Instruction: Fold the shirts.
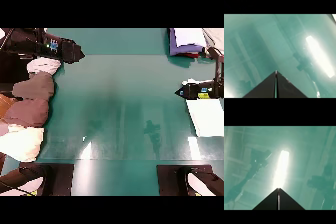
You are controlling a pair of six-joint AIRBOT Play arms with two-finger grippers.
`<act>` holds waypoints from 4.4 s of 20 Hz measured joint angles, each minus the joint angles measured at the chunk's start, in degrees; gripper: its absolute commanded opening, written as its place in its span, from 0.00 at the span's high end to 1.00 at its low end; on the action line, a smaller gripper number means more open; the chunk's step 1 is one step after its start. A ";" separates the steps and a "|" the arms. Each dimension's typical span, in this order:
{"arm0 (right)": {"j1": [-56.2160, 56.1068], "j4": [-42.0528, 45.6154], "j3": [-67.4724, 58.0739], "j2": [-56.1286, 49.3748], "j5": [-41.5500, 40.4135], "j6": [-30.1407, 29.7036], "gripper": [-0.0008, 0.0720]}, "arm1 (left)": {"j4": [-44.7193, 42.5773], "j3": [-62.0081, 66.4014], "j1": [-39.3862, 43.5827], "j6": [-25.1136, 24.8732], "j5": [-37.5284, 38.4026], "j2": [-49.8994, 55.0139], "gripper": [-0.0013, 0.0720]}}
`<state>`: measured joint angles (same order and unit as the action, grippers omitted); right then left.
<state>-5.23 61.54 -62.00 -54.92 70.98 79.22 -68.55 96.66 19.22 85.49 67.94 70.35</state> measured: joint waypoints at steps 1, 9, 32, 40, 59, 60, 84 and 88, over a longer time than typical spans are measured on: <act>-0.11 -0.02 0.00 0.35 -0.22 0.00 0.97 | 0.00 0.00 0.00 0.00 0.00 0.00 0.95; -0.22 -0.04 0.00 3.69 -2.01 0.00 0.97 | 0.02 0.00 0.00 0.00 0.00 0.00 0.95; -0.22 -0.39 0.00 4.39 -4.72 1.70 0.97 | -29.55 0.00 -14.91 5.60 -15.32 16.04 0.13; -0.22 -0.50 0.00 4.39 -5.90 1.86 0.97 | -28.61 -0.02 -24.92 7.43 -27.78 34.18 0.13; -0.24 1.01 -11.98 4.39 -10.86 1.68 0.97 | -28.41 19.06 -18.69 2.29 -11.65 13.55 0.96; -0.22 1.55 -13.84 4.39 -11.15 1.66 0.97 | -28.37 19.32 -16.83 1.60 -8.63 10.56 0.96; -0.22 4.00 -24.02 4.66 -7.82 1.49 0.97 | -1.36 -24.68 0.76 2.93 -11.04 6.86 0.18; -0.22 3.98 -24.02 4.66 -6.93 1.49 0.97 | 6.21 -27.63 -1.60 2.71 -17.00 14.36 0.18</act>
<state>-5.45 65.52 -86.02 -50.26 64.05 80.71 -62.35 69.04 17.63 88.20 50.94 84.71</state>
